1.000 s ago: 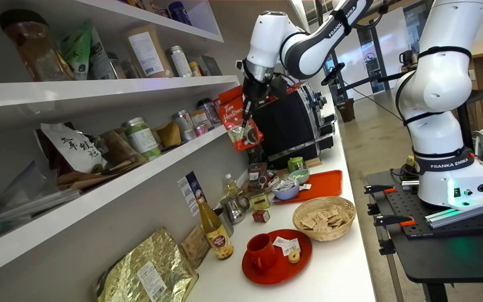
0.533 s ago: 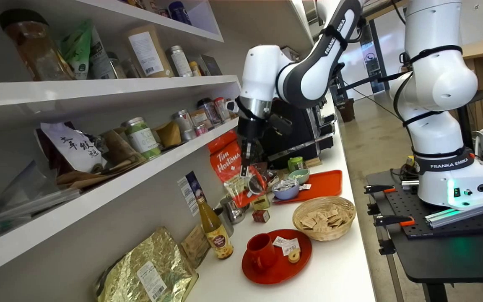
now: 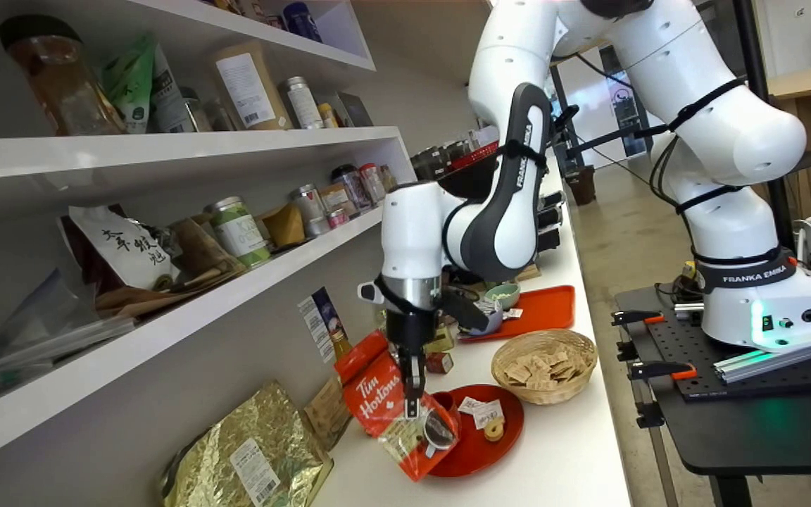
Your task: Remove the orange packet from the shelf
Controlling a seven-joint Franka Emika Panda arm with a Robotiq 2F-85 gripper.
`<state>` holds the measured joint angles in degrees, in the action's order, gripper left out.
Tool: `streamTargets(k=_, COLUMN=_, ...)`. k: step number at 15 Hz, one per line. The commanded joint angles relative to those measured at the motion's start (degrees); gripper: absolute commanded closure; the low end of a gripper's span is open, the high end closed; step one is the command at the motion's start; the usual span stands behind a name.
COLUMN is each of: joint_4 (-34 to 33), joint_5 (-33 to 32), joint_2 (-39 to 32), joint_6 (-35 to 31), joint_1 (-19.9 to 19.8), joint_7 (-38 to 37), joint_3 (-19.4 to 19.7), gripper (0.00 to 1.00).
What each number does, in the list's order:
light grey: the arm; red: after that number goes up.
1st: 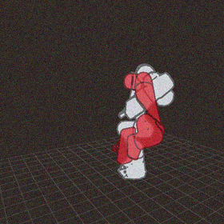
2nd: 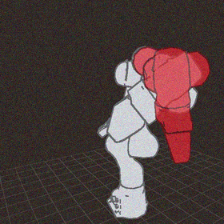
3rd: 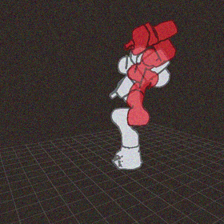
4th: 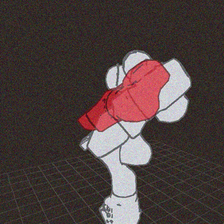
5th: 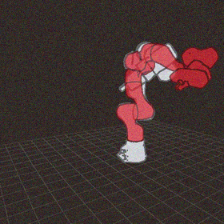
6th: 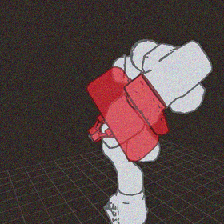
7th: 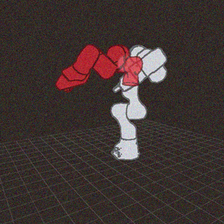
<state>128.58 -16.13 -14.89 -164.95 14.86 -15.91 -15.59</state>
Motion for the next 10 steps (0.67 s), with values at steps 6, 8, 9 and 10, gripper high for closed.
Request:
streamTargets(k=6, joint_4=-21.87, joint_5=-7.86, joint_2=-23.73, joint_6=-3.78, joint_1=16.87, joint_7=-7.32, joint_3=14.12, gripper=0.98)
streamTargets(k=8, joint_4=-22.35, joint_5=-6.81, joint_2=-24.56, joint_6=-6.73, joint_1=20.53, joint_7=-8.56, joint_3=18.29, gripper=0.98)
streamTargets(k=9, joint_4=-22.13, joint_5=-5.83, joint_2=-24.60, joint_6=-7.89, joint_1=21.79, joint_7=-8.33, joint_3=19.72, gripper=0.98)
streamTargets(k=10, joint_4=-21.58, joint_5=-5.05, joint_2=-24.41, joint_6=-9.37, joint_1=23.84, joint_7=-8.84, joint_3=21.94, gripper=0.98)
